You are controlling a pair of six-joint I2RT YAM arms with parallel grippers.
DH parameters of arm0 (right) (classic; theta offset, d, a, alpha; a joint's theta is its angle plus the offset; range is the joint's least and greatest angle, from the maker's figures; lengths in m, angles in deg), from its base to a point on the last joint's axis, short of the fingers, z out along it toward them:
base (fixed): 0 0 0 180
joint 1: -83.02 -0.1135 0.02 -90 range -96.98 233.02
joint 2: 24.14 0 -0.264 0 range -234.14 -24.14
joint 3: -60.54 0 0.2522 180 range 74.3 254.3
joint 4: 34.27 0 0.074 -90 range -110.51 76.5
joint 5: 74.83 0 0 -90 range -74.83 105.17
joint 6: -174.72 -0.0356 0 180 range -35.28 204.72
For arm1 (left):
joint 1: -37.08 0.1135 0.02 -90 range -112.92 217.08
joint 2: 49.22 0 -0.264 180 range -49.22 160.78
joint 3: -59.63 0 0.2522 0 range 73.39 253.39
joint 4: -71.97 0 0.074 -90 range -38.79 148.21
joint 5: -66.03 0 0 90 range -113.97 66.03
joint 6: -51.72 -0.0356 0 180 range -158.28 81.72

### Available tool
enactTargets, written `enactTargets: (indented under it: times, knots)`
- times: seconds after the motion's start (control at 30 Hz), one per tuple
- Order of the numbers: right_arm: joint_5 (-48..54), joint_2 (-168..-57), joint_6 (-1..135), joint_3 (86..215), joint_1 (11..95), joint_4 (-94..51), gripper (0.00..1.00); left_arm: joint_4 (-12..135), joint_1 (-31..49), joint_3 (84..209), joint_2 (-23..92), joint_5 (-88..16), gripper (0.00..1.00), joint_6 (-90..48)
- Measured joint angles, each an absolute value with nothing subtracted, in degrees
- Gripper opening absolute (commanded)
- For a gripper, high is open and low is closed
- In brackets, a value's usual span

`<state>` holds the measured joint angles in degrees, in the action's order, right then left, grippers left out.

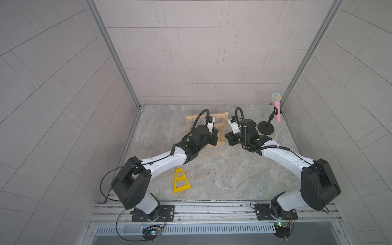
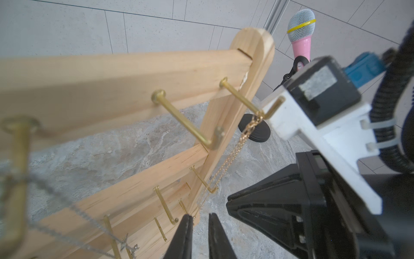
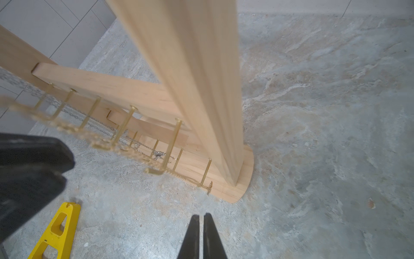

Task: Hang the necklace on the jewelry display stand
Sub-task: Hang the necklace on the stand.

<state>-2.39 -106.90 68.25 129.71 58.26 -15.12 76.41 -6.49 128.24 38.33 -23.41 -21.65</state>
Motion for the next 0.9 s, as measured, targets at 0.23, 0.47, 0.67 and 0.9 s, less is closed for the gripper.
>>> enactTargets:
  times: [0.23, 0.47, 0.67, 0.9]
  knots:
    - [-2.34, -104.89, 68.06, 128.75, 58.26, -15.16, 0.13, 76.25, -8.07, 125.99, 35.16, -22.21, 0.27, -20.30]
    - [-1.67, -102.36, 67.95, 126.24, 58.26, -14.88, 0.15, 75.44, -9.58, 122.97, 30.04, -18.93, 0.27, -18.70]
    - [-1.03, -99.87, 67.93, 124.14, 58.24, -14.66, 0.18, 74.79, -10.36, 118.43, 26.61, -16.17, 0.28, -16.82]
    - [-0.33, -97.88, 67.71, 122.41, 57.63, -14.57, 0.21, 74.09, -11.96, 114.12, 22.72, -13.18, 0.28, -15.29]
